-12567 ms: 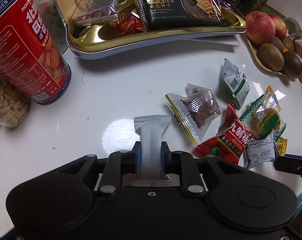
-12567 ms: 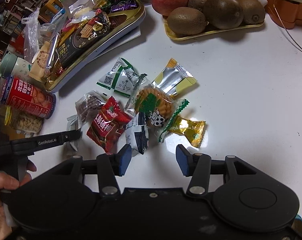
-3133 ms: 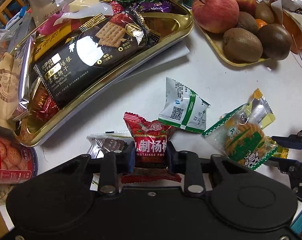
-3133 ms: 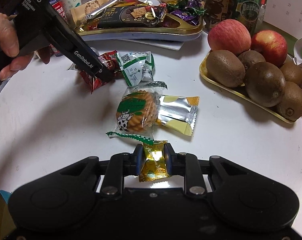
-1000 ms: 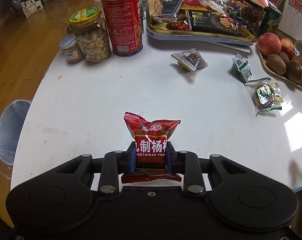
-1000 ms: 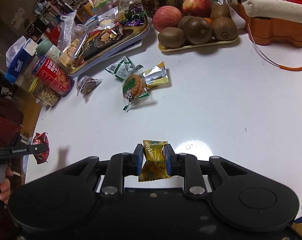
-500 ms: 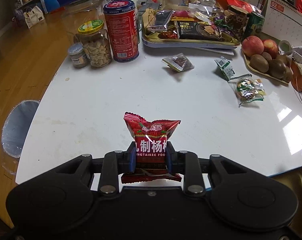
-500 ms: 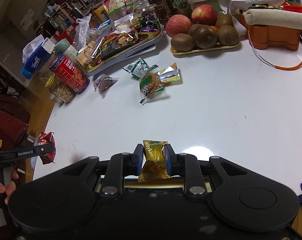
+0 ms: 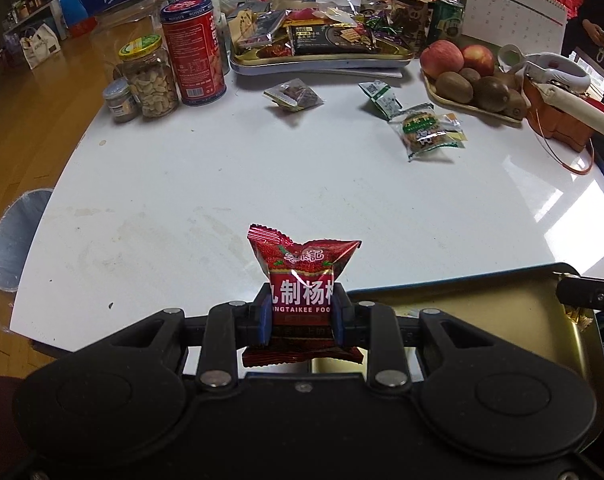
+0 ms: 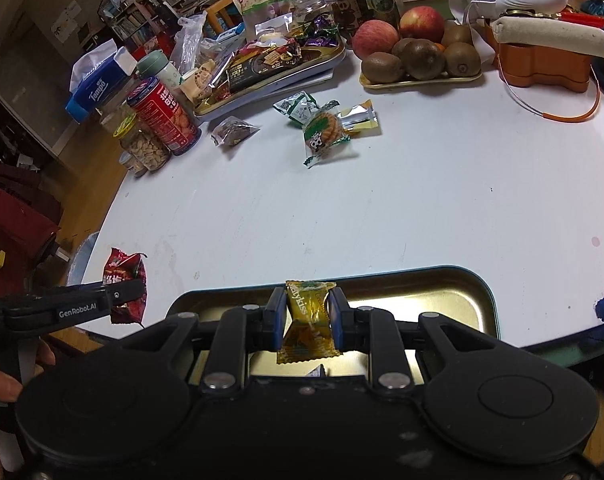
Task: Organize snacks
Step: 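Carry the red packet and gold candy in both grippers to the gold tray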
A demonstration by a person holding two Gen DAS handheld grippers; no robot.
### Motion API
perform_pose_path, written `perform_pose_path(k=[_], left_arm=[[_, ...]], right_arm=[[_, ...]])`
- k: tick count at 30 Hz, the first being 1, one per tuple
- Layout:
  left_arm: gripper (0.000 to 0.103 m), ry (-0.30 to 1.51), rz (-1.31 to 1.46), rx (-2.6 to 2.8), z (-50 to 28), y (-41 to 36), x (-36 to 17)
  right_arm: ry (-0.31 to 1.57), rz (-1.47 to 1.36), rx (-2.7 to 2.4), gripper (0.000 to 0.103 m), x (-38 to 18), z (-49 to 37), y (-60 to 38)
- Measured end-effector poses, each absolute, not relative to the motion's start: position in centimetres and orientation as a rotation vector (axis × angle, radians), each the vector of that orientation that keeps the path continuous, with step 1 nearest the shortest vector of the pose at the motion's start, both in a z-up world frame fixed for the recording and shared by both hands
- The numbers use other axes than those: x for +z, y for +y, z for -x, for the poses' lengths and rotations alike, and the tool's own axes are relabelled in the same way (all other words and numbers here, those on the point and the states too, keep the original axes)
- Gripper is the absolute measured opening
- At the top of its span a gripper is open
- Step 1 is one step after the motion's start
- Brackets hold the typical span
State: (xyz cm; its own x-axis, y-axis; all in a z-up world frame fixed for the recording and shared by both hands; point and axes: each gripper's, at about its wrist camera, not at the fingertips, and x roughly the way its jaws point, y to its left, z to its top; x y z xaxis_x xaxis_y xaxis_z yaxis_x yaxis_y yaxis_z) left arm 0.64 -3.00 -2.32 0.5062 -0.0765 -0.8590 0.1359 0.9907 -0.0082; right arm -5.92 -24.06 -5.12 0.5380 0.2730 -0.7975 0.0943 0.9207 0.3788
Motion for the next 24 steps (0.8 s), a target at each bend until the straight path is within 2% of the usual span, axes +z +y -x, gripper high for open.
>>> perform_pose_path(k=[24], left_arm=[[0.036, 0.999, -0.135, -0.216, 4.0, -8.6, -2.6]], right_arm=[[1.061, -0.331, 0.138, 0.024, -6.5, 8.2, -22.6]])
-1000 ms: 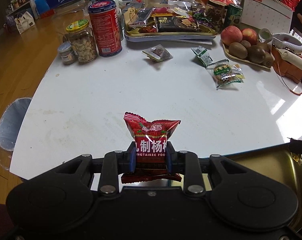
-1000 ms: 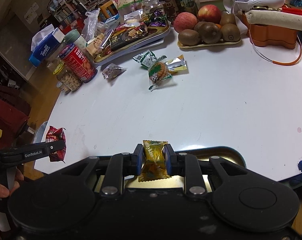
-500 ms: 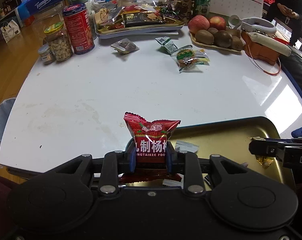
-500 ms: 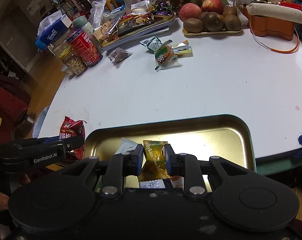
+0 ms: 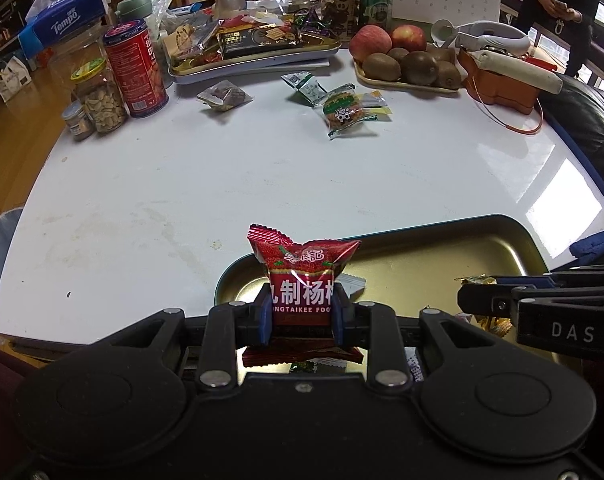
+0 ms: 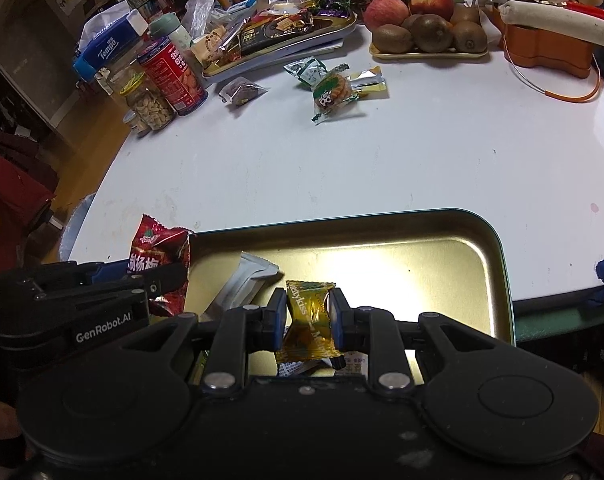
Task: Organize snacks
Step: 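Carry the red packet and gold candy in both grippers to the gold tray, then open the left gripper over the tray while the right releases the gold candy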
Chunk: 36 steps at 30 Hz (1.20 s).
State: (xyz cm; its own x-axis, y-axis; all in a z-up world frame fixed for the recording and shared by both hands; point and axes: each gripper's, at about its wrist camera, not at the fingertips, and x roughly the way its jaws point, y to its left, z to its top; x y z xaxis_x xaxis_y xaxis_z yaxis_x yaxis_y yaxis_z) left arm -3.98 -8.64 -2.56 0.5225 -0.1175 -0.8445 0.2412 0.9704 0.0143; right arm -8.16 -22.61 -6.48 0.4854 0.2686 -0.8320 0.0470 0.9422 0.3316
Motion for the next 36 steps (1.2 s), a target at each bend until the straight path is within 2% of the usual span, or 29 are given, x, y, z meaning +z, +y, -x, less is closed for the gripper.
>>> perform_pose_path(k=[15, 27, 29, 32, 33, 36], left_arm=[[0.036, 1.046, -0.134, -0.228, 4.1, -9.3, -3.9], [0.036, 1.154, -0.031, -0.271, 3.5, -8.9, -5.0], [0.036, 1.179, -0.035, -0.299, 3.5, -9.1, -5.2], [0.037, 1.204, -0.041, -0.324, 3.7, -9.4, -5.3], [0.041, 1.201, -0.042, -0.328, 3.8, -9.5, -5.2], [0.042, 1.187, -0.050, -0.322, 3.9, -9.6, -4.9]], right_arm=[[1.117, -0.289, 0.119, 0.024, -7.7, 8.1, -22.4], [1.159, -0.259, 0.092, 0.024, -8.6, 8.1, -22.3], [1.160, -0.261, 0.080, 0.026, -8.6, 8.1, -22.4], [1.180, -0.254, 0.052, 0.044, -8.8, 7.9, -22.4], [1.176, -0.251, 0.047, 0.044, -8.7, 7.8, -22.4], [1.173, -0.250, 0.041, 0.044, -8.6, 7.8, -22.5]])
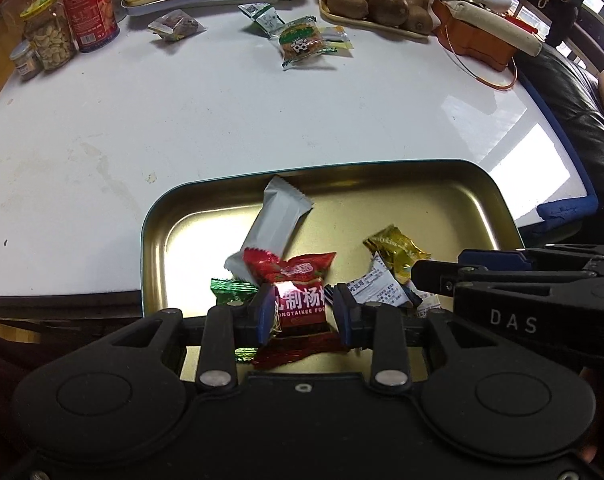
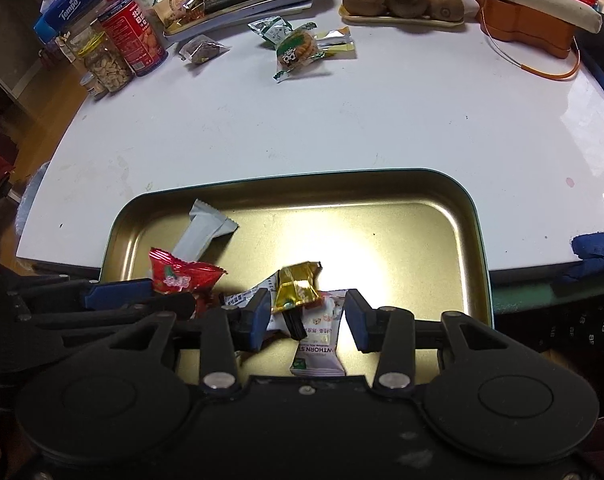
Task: Organize snacks
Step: 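Open the left gripper over the tray while the right releases the gold candy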
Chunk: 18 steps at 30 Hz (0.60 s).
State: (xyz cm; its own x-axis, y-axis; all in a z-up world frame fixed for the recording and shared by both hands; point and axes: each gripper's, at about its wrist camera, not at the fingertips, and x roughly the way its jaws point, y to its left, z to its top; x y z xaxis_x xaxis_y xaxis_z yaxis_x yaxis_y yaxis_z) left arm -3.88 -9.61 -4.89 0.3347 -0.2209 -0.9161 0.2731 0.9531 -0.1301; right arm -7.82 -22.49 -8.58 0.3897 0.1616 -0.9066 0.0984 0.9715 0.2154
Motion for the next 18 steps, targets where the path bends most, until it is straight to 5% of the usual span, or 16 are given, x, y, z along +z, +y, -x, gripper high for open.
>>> perform_pose_path(k=[18], left_arm=[[0.041, 1.185, 0.008, -0.316, 3.5, -8.3, -4.6]], right_arm=[[1.105, -0.349, 0.014, 0.044, -7.6, 8.2, -23.4]])
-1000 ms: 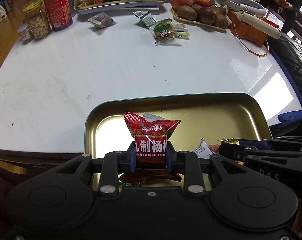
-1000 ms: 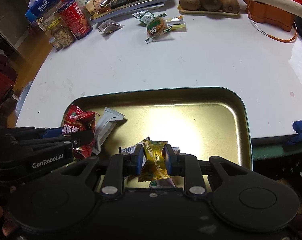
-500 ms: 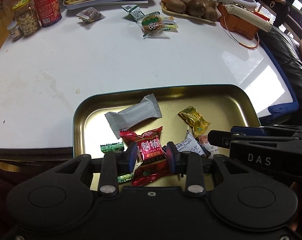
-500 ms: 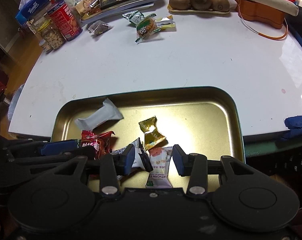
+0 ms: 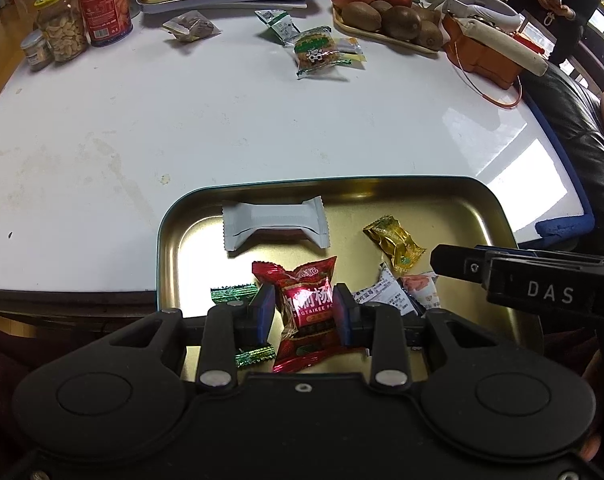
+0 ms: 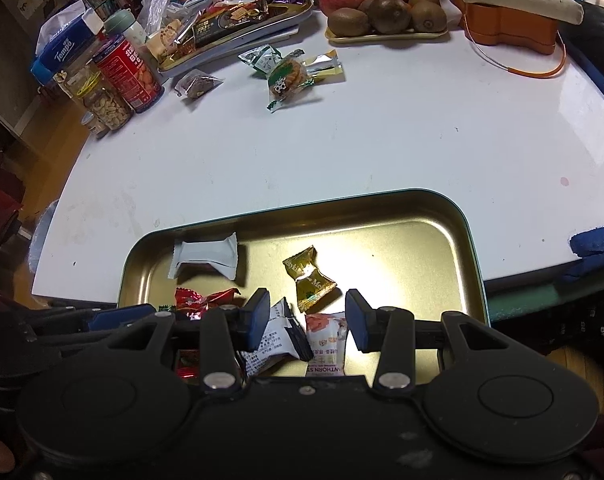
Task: Organize snacks
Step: 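Open the left gripper over the tray while the right releases the gold candy, then move both open grippers back to the remaining snacks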
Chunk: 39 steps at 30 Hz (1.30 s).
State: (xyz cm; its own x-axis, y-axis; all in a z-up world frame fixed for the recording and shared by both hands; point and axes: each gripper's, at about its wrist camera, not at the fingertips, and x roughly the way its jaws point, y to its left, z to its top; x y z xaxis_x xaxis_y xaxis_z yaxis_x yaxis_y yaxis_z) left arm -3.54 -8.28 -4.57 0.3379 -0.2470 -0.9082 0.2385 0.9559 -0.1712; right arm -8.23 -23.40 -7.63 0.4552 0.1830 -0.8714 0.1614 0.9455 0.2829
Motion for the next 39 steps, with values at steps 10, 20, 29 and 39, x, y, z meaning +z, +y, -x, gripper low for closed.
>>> perform_pose_path(k=[10, 20, 29, 39], left_arm=[[0.041, 1.179, 0.014, -0.327, 2.9, -7.8, -4.2], [0.041, 1.191, 0.029, -0.318, 0.3, -6.6, -4.1], [0.042, 1.153, -0.023, -0.322, -3.5, -6.3, -2.9], [0.041, 1.213, 0.047, -0.308, -5.9, -4.4, -4.5]], right_arm=[[1.099, -0.367, 0.019, 0.044, -7.6, 8.2, -23.3], [1.111, -0.383, 0.022, 0.045, -8.0, 7.6, -23.2], [1.122, -0.384, 0.020, 0.045, -8.2, 7.2, -22.9], [1.111, -0.383, 0.002, 0.046, -7.1, 6.0, -23.2]])
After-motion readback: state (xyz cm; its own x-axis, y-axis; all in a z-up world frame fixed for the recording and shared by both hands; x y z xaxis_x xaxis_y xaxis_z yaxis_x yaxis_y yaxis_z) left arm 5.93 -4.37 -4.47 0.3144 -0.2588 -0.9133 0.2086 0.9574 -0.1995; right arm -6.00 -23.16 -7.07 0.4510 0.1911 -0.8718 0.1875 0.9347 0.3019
